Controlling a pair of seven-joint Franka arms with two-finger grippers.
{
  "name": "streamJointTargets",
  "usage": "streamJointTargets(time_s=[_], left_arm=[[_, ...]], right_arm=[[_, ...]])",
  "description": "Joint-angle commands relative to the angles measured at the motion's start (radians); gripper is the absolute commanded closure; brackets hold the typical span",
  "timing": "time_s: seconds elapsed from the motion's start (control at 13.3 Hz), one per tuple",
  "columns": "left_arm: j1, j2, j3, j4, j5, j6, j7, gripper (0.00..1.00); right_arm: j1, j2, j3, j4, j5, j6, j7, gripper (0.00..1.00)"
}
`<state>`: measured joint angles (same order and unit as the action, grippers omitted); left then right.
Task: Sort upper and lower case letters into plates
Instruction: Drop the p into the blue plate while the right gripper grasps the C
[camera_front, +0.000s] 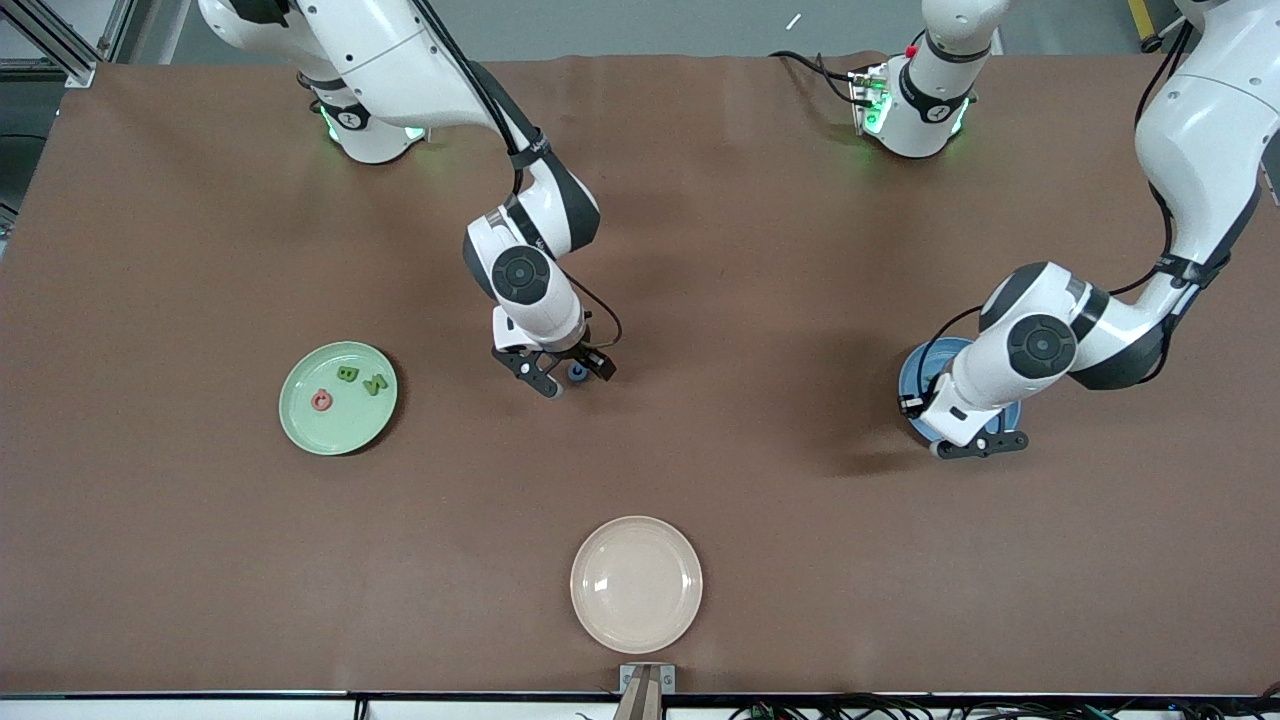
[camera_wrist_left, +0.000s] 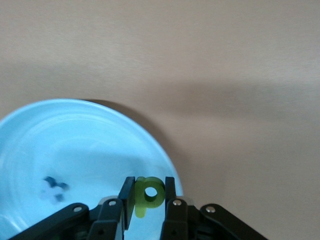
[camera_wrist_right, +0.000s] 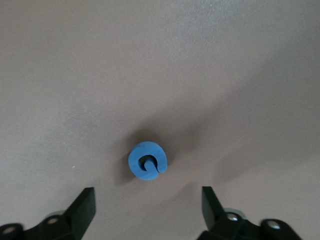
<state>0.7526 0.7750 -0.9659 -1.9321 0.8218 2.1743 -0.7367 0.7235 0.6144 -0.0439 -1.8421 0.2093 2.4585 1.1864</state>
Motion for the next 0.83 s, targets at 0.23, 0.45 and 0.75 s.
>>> streamJointTargets(time_s=[0.23,0.45,0.75], left_arm=[[0.077,-0.017,-0.013,-0.022,0.016,-0.005,0.101,0.92],[0.099,-0.002,-0.005,-0.024,0.075,-0.005,0.109,0.92],[0.099,0.000,0.018,-0.039,0.085,0.030,0.114,0.91]], right_arm=[[0.014,0.027,-0.044,0.006,-0.079,-0.001,0.012,0.16],[0.016,0.036,-0.044,0.011,-0.079,0.002,0.033,0.17],[0.028,0.036,-0.044,0.009,-0.083,0.000,0.039,0.31]])
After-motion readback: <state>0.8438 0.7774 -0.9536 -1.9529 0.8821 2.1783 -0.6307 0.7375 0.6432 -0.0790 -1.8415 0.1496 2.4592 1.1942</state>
